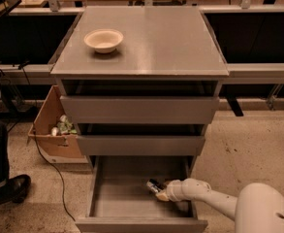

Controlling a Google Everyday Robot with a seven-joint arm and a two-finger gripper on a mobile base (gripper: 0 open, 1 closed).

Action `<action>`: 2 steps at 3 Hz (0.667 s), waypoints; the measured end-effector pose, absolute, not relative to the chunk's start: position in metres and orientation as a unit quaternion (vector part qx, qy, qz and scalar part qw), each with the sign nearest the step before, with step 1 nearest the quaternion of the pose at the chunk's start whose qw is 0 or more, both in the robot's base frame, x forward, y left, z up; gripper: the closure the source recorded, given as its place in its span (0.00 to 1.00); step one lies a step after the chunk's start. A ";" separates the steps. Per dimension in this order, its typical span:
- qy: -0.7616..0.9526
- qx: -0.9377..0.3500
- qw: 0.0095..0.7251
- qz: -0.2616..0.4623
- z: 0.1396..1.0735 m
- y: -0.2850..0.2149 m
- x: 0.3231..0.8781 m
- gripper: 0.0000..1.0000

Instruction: Place redbull can into bottom drawer

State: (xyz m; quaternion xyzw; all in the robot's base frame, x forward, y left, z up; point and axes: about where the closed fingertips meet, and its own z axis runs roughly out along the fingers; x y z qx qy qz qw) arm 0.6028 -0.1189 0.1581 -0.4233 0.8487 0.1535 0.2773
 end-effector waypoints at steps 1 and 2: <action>0.852 -0.422 0.268 0.155 0.145 -0.122 0.603 0.83; 0.854 -0.423 0.261 0.156 0.137 -0.124 0.602 0.60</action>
Offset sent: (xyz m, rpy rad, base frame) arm 0.0018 -0.0121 -0.0272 -0.0186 0.0471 0.0023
